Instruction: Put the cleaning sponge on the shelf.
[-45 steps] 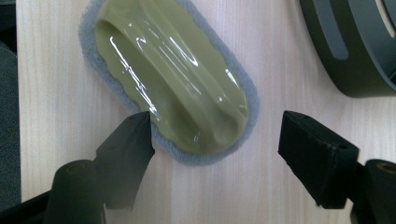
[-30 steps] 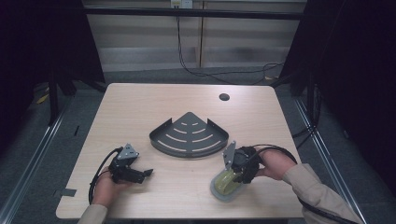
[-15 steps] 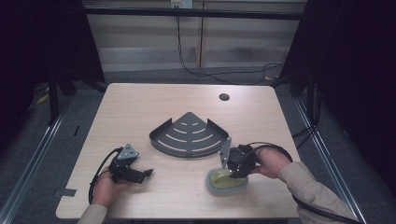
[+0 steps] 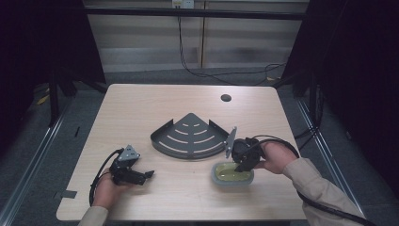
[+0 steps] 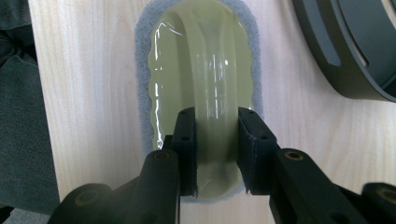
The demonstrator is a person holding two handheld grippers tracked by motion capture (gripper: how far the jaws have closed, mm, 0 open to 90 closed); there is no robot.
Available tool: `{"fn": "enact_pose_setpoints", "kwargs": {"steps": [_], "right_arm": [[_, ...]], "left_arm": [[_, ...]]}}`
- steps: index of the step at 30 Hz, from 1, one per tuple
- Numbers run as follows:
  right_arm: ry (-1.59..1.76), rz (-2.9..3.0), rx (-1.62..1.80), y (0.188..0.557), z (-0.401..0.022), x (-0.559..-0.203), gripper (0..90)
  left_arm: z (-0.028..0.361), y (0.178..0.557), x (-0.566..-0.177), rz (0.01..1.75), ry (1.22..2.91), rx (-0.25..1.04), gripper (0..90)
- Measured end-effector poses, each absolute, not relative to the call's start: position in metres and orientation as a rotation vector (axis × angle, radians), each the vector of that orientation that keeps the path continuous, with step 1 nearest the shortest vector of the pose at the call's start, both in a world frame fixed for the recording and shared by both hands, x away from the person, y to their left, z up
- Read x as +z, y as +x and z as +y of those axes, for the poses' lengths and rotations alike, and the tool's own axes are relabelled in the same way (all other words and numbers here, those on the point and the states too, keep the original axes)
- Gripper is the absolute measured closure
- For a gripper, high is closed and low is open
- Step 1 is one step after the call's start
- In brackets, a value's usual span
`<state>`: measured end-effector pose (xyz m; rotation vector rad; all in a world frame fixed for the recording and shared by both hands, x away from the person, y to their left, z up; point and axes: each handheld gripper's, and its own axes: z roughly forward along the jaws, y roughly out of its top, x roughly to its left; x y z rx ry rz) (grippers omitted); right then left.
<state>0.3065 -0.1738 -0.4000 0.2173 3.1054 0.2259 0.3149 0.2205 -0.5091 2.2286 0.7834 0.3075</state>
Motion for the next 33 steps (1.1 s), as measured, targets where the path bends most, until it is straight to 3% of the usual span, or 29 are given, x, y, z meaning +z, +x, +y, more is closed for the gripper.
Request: {"fn": "enact_pose_setpoints", "kwargs": {"steps": [33], "right_arm": [[0.476,3.056,0.205,0.34,-0.174,-0.36,70.8]], "left_arm": [[0.22,0.315,-0.509,0.783,2.225,0.309,9.5]]}}
